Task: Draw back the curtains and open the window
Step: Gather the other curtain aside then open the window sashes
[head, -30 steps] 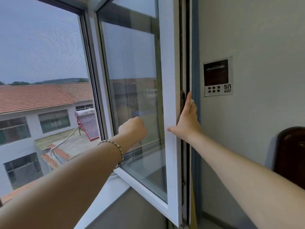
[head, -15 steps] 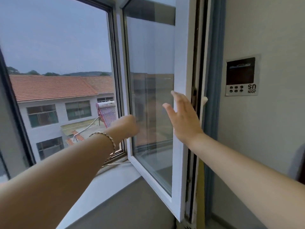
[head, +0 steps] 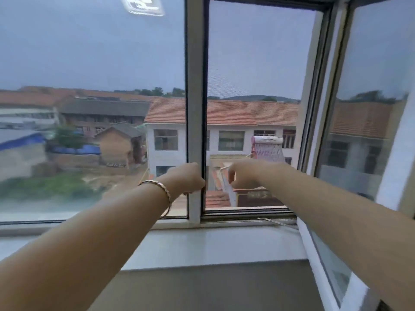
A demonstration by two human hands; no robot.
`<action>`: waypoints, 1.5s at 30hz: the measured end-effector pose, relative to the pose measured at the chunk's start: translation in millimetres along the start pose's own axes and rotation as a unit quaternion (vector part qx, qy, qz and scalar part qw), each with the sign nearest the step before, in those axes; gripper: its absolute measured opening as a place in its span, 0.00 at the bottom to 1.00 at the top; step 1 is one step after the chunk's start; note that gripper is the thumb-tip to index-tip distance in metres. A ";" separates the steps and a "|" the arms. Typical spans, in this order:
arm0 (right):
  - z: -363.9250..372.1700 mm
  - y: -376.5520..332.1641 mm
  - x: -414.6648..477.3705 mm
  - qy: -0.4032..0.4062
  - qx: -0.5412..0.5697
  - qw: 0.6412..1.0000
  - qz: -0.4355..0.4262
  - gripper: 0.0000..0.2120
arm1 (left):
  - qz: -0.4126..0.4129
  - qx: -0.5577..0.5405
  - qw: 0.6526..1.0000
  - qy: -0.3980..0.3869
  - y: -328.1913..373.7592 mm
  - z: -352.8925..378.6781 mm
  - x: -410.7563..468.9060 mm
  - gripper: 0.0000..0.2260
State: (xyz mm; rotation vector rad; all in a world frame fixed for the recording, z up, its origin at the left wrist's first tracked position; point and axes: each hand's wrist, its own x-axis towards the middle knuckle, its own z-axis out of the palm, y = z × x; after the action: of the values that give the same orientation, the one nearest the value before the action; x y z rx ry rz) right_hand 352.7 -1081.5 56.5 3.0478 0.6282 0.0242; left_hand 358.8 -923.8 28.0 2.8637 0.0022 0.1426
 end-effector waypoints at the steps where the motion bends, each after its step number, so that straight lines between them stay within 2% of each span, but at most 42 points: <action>1: 2.6 -22.9 11.2 -0.004 0.003 1.000 -0.018 0.12 | -0.021 0.014 1.000 0.009 -23.8 -7.2 -6.5 0.12; 4: 8.1 -95.8 40.6 -0.018 0.019 0.997 -0.073 0.13 | -0.089 0.041 0.995 0.035 -94.7 -33.4 -33.0 0.09; 8: 11.6 -217.5 75.2 -0.011 0.036 0.987 -0.156 0.13 | -0.173 0.044 0.980 0.082 -200.7 -69.5 -79.2 0.16; 13: 20.8 -370.7 108.0 -0.009 0.060 0.971 -0.231 0.13 | -0.271 0.065 0.953 0.122 -339.0 -105.3 -134.4 0.15; 21: 32.2 -575.2 158.1 0.030 0.091 0.946 -0.309 0.11 | -0.369 0.086 0.918 0.117 -520.6 -151.1 -200.4 0.13; 26: 26.9 -691.9 203.6 0.053 0.069 0.937 -0.338 0.13 | -0.405 0.076 0.900 0.139 -628.8 -178.1 -216.6 0.13; 28: 23.9 -714.1 215.8 0.053 0.055 0.935 -0.346 0.13 | -0.413 0.075 0.897 0.140 -652.8 -184.1 -219.7 0.13; 37: 5.5 -921.5 349.5 0.077 0.059 0.910 -0.402 0.15 | -0.459 0.078 0.865 0.185 -864.2 -254.2 -191.5 0.12; 45: -14.1 -1058.3 441.4 0.081 0.068 0.918 -0.381 0.12 | -0.435 0.014 0.854 0.283 -1021.6 -315.0 -150.1 0.12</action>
State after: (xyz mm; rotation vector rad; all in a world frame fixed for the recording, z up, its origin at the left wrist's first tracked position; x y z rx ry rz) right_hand 339.6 65.1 40.6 2.7003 1.8400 0.2211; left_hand 190.9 142.6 38.6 2.4290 1.3729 0.7662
